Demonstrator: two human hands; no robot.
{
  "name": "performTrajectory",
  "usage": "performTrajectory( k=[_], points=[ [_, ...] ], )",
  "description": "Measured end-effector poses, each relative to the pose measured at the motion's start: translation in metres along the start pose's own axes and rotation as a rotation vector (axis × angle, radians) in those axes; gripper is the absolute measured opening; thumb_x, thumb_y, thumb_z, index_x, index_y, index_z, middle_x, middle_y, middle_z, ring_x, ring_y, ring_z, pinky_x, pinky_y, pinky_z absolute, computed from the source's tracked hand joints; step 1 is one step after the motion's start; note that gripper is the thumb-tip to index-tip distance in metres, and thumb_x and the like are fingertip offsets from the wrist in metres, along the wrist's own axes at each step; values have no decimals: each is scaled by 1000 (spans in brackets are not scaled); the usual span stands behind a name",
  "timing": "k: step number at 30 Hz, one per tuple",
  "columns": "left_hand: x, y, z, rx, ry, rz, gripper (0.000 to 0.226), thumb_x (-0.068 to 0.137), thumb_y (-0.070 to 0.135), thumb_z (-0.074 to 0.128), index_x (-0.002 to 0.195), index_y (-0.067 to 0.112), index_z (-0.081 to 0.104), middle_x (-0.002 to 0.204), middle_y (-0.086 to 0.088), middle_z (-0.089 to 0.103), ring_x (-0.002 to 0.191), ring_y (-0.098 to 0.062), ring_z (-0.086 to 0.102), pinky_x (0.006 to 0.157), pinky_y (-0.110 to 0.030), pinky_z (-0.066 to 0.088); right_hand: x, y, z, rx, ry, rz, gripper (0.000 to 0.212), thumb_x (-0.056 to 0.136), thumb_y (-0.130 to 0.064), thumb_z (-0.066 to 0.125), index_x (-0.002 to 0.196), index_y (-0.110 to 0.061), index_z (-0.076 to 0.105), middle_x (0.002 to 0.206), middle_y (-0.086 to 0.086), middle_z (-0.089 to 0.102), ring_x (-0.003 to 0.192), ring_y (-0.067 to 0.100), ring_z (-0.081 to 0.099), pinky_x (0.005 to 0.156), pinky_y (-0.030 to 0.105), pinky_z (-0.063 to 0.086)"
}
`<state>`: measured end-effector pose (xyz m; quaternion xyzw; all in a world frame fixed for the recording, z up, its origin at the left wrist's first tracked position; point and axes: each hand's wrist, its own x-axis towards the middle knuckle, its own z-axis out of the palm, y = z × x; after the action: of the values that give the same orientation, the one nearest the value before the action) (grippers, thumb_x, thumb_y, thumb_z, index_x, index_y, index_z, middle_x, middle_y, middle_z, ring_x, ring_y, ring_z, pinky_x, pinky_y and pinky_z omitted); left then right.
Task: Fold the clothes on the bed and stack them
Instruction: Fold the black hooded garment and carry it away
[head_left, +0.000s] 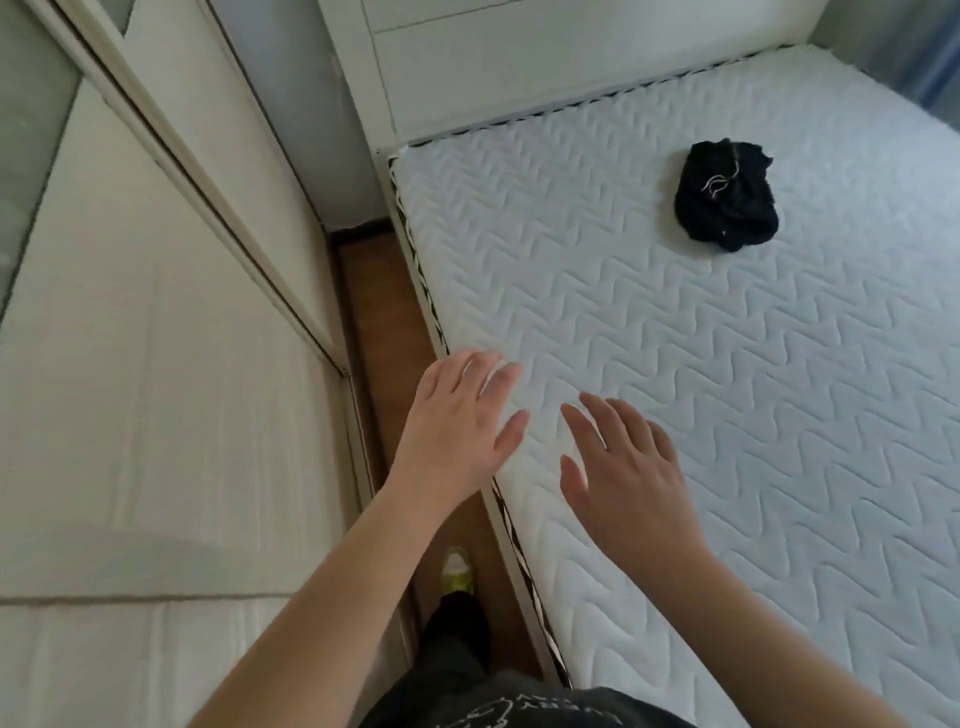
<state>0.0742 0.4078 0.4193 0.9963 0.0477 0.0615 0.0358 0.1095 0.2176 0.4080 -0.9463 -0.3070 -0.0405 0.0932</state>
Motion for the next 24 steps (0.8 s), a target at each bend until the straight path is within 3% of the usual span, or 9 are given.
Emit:
performTrajectory(
  k=[7, 13, 21, 24],
  points=[
    [146, -32, -3, -72, 15, 266, 51, 98, 47, 33, 134, 18, 53, 139, -6, 54, 133, -28, 45, 109, -43, 34, 93, 5, -7, -14, -107, 315, 52, 98, -37, 47, 146, -20, 40, 155, 1, 36, 143, 24, 31, 115, 41, 25],
    [205, -36, -14, -44, -33, 449, 52, 96, 47, 32, 133, 19, 54, 137, -5, 55, 132, -28, 46, 109, -44, 36, 132, 23, -22, 7, -84, 488, 53, 99, -39, 42, 149, -23, 34, 158, -1, 29, 146, 22, 24, 117, 41, 21],
    [242, -23, -12, -41, -128, 513, 48, 99, 47, 40, 140, 22, 47, 144, -3, 48, 137, -25, 38, 114, -41, 26, 164, 49, -24, 1, -32, 535, 51, 98, -37, 48, 146, -19, 41, 155, 3, 37, 142, 24, 33, 114, 41, 27],
    [250, -25, -13, -65, -153, 501, 48, 100, 47, 40, 142, 24, 44, 143, -1, 50, 134, -22, 43, 111, -41, 30, 179, 53, -25, 0, -32, 546, 51, 97, -37, 50, 144, -18, 45, 152, 5, 41, 140, 26, 37, 113, 42, 29]
  ],
)
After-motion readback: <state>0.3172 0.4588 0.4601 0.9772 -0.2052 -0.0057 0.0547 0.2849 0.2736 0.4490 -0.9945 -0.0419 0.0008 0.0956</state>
